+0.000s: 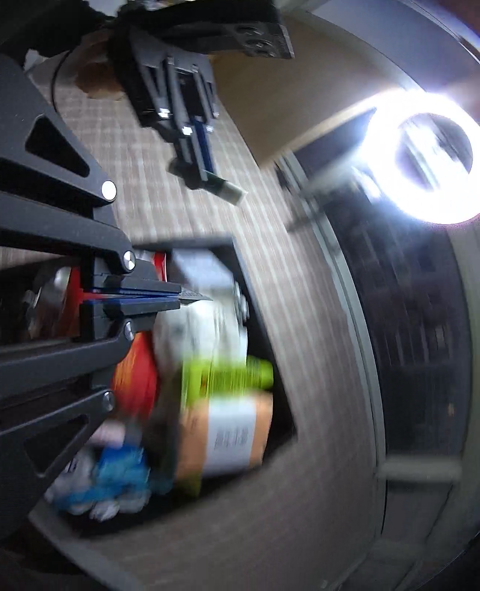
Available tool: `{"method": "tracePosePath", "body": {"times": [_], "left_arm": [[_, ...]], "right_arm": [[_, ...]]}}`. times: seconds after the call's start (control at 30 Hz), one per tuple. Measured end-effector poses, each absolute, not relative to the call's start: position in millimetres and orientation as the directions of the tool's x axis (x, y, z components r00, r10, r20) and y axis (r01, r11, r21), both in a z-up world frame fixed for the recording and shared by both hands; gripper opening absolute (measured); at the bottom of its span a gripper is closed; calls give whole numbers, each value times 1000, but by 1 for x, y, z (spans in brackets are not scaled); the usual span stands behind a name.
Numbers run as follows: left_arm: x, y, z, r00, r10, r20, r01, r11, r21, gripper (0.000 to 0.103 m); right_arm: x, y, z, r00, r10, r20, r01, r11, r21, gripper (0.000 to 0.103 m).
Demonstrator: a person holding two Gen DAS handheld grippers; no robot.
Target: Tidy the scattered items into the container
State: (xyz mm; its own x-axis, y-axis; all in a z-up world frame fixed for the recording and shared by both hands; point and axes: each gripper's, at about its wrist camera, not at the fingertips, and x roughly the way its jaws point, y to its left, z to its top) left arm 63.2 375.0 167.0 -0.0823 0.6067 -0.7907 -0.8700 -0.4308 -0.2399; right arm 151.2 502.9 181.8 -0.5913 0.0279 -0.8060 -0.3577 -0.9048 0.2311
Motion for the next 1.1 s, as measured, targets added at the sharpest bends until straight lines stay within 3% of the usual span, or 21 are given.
{"method": "tracePosePath", "body": {"times": [0.1, 0.13, 0.23, 0.57, 0.63, 0.87, 0.93, 1.1], "left_arm": [[77, 406, 159, -42, 584, -810, -884, -399, -242, 18], [80, 412, 158, -48, 580, -813, -888, -397, -231, 19], [81, 420, 156, -60, 571, -819, -885, -409, -221, 28], [64, 382, 163, -149, 544, -826, -860, -484, -163, 32], [59, 367, 161, -173, 525, -833, -844, -516, -150, 37], [51, 306, 153, -243, 462, -853, -762, -635, -127, 42], [55, 292, 154, -267, 450, -852, -746, -657, -113, 50], [65, 261, 151, -271, 449, -851, -720, -681, -130, 57]], "right_arm": [[177, 521, 186, -591, 71, -803, -406, -887, 220, 10], [182, 524, 186, -589, 65, -805, -409, -884, 228, 24], [194, 526, 188, -598, 115, -793, -431, -881, 198, 50], [215, 537, 181, -610, 134, -781, -503, -827, 251, 52], [216, 533, 179, -600, 145, -787, -501, -834, 229, 54], [222, 503, 176, -594, 170, -787, -491, -851, 186, 57], [223, 491, 175, -587, 176, -790, -487, -856, 171, 57], [222, 458, 172, -572, 164, -803, -450, -882, 141, 58]]}}
